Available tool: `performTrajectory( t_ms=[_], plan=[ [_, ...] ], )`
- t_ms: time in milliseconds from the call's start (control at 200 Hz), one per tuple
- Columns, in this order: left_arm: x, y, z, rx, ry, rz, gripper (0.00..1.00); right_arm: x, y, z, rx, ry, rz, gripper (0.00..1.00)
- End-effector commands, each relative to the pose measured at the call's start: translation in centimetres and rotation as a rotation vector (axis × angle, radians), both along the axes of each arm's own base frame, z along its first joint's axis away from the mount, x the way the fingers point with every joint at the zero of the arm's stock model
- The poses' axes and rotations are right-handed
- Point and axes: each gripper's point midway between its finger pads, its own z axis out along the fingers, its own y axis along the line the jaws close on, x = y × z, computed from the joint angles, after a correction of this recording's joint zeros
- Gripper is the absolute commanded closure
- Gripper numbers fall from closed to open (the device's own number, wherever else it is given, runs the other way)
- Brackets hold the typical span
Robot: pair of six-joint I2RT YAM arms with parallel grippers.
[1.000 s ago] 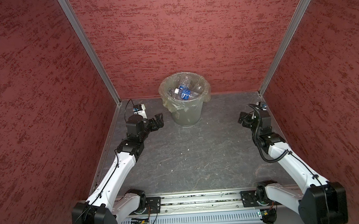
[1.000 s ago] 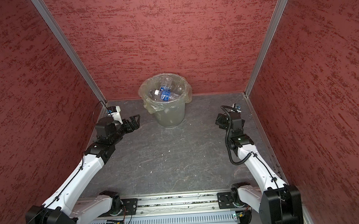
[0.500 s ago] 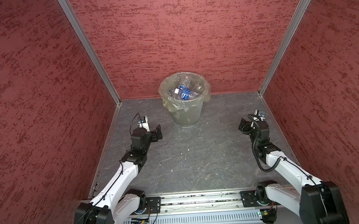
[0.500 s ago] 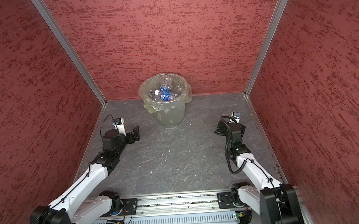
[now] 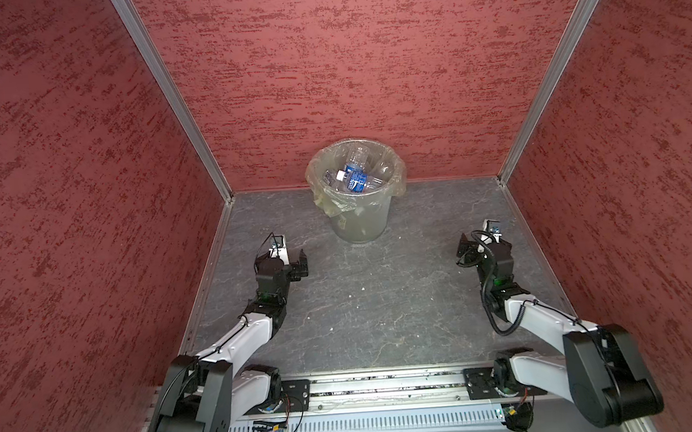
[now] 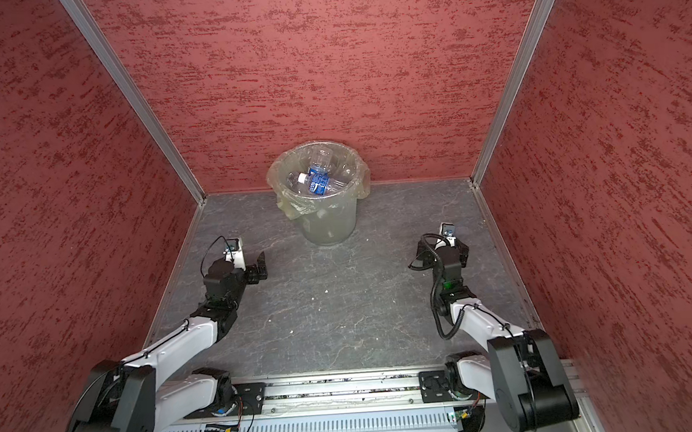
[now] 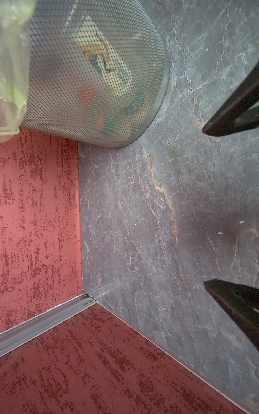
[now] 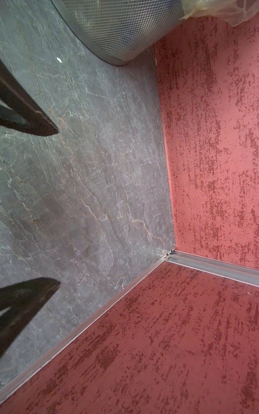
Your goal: Throw the plastic bottles in the bin
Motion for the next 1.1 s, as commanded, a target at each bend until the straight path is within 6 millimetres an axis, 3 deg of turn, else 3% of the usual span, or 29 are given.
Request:
performTrajectory(
  t_ms=[0,140,466,596,741,1097],
  plan=[
    [1.0,-0.3,1.2,-0.006,-0.082,-0.047,0.01,0.4,0.2,1.1,-0.036,-0.087,0.025,0.01],
    [1.4,0.0,0.2,-0.031,-0.069,-0.066,0.01,0.7,0.4,0.4,-0.061,-0.097,0.039,0.01],
    [2.5,0.2,0.1,-0.066,-0.087,-0.144,0.01,1.0,-0.8,1.7,-0.036,-0.214,0.062,0.02],
    [2.8,1.2,-0.3,-0.112,-0.116,-0.151,0.01,0.8,-1.3,1.2,0.008,-0.255,0.083,0.01],
    [3.2,1.7,-1.5,-0.155,-0.1,-0.167,0.01,1.2,-0.9,-0.6,0.015,-0.232,0.118,0.02],
    [3.8,1.8,-2.3,-0.174,-0.067,-0.177,0.01,2.2,-1.4,-1.0,0.022,-0.19,0.09,0.01]
  ],
)
